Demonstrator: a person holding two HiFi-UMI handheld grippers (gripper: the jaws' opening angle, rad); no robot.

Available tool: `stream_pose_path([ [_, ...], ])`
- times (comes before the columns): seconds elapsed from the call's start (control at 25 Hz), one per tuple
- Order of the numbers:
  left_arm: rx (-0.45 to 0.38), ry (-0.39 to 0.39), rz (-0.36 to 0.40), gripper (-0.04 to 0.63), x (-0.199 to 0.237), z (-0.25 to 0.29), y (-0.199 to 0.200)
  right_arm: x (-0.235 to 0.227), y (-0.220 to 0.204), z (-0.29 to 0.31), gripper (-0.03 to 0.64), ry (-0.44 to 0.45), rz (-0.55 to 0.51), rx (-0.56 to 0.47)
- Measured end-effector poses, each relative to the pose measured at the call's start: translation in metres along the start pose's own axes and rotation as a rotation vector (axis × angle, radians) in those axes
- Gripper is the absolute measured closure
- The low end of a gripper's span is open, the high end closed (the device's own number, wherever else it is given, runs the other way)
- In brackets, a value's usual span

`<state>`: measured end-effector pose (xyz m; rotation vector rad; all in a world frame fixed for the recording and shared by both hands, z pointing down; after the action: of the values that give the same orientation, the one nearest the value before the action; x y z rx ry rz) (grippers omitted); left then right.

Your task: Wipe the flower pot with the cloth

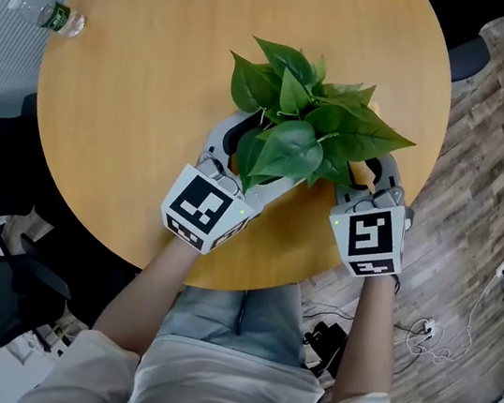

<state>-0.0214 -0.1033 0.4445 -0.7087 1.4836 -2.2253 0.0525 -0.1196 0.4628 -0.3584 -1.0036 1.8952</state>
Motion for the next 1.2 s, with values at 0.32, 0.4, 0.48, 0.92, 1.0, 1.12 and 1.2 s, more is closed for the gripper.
stream_pose_path([
  [0.32, 0.001, 0.049, -0.016, 0.158, -0.001, 0.002, -0.001, 0.007, -0.001, 0.0, 0.554, 0.005, -0.013, 0.006],
  [0.4, 0.001, 0.054, -0.02, 0.158, 0.0, 0.002, -0.001, 0.011, -0.002, -0.001, 0.554, 0.008, -0.016, 0.009],
  [0.48, 0.001, 0.058, -0.024, 0.158, 0.0, 0.002, 0.0, 0.013, -0.002, -0.003, 0.554, 0.009, -0.019, 0.013],
  [0.92, -0.012, 0.088, -0.045, 0.158, -0.001, 0.002, 0.001, 0.037, -0.007, -0.011, 0.554, 0.041, -0.03, 0.015],
  [1.0, -0.009, 0.092, -0.042, 0.158, -0.001, 0.002, 0.001, 0.042, -0.006, -0.013, 0.554, 0.048, -0.04, 0.017],
  [1.12, -0.008, 0.096, -0.038, 0.158, -0.001, 0.002, 0.001, 0.05, -0.006, -0.012, 0.554, 0.062, -0.045, 0.019],
  [1.2, -0.013, 0.097, -0.036, 0.158, -0.001, 0.003, 0.0, 0.055, -0.006, -0.011, 0.554, 0.07, -0.048, 0.019],
])
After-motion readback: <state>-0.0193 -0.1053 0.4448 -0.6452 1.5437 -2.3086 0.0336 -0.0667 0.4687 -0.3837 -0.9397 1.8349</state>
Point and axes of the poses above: the fingertips, and each gripper's own axes: z forward along the fingers, x to its left, y out of its top, the point moved 1 cm from there along -z, backward along the fingers, and after that the axes turned 6 degrees about y, right-handed, at the moved point
